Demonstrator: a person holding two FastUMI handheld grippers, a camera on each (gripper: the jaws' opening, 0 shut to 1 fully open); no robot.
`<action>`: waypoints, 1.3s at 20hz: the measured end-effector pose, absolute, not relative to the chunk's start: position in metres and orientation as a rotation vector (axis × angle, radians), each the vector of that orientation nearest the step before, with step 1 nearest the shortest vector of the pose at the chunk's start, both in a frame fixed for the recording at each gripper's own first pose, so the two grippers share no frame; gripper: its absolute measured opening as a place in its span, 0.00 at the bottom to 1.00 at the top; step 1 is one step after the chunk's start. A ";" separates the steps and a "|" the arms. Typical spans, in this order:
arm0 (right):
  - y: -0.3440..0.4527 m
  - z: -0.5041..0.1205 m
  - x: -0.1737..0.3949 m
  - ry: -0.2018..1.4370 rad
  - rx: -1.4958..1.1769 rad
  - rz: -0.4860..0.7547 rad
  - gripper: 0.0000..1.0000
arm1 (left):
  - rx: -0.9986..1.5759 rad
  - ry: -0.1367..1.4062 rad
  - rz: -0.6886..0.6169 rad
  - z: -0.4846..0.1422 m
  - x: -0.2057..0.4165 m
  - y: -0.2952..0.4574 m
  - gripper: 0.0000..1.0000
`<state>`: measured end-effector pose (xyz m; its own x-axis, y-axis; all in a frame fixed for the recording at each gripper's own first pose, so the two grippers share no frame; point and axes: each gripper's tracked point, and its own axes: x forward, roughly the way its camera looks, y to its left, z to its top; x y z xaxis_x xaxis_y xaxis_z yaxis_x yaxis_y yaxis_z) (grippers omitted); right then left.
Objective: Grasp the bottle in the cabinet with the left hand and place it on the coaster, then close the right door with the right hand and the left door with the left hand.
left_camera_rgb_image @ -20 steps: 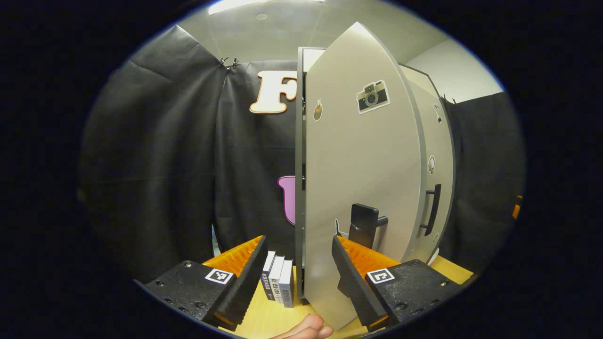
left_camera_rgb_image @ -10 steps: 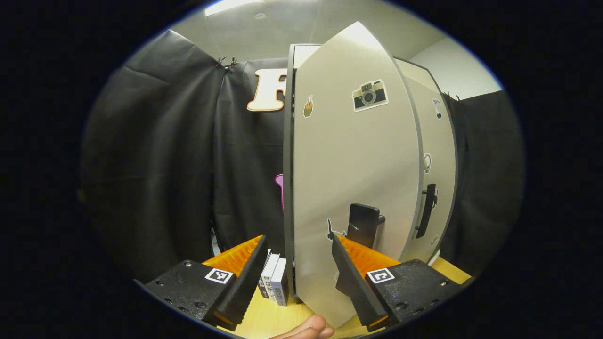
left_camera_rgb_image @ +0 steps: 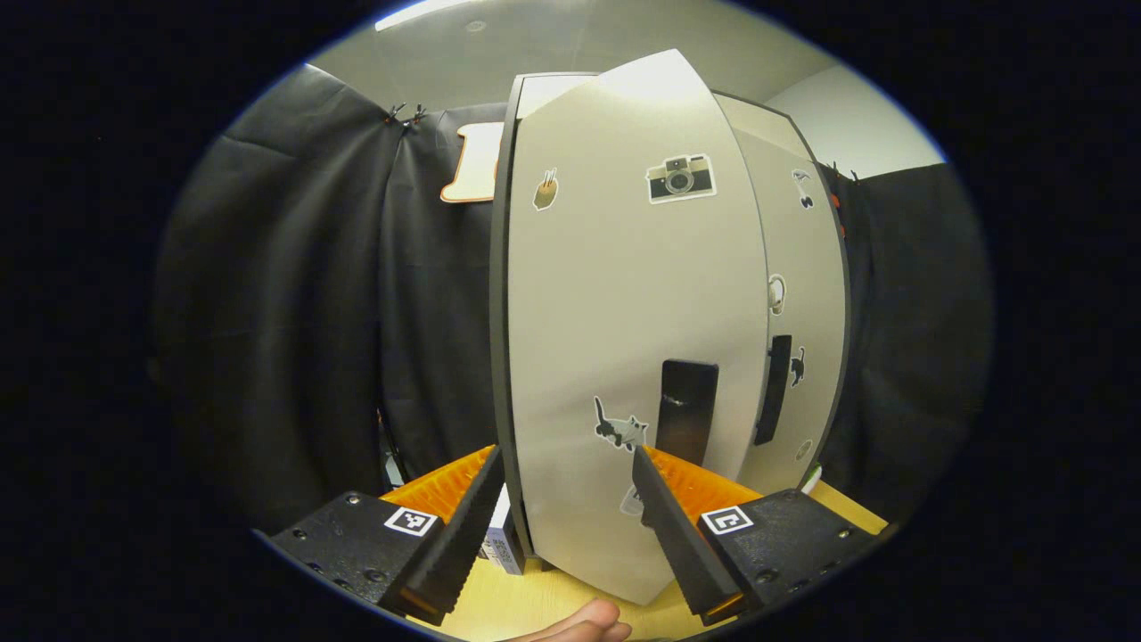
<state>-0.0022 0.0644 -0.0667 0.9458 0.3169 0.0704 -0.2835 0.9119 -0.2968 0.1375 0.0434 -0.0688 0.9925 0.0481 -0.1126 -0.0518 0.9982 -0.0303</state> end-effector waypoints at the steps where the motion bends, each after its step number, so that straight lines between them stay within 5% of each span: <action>1: 0.072 -0.067 -0.006 -0.122 -0.285 0.326 0.96 | -0.035 0.114 0.044 -0.069 0.135 0.039 0.92; 26: 0.091 -0.084 -0.009 -0.013 -0.167 0.286 0.96 | -0.039 0.105 0.006 -0.081 0.048 0.034 0.92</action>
<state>-0.0088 0.0915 -0.0840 0.9594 0.2820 -0.0105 -0.2798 0.9456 -0.1658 0.0479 0.0343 -0.0807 0.9945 0.0041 -0.1047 -0.0081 0.9992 -0.0383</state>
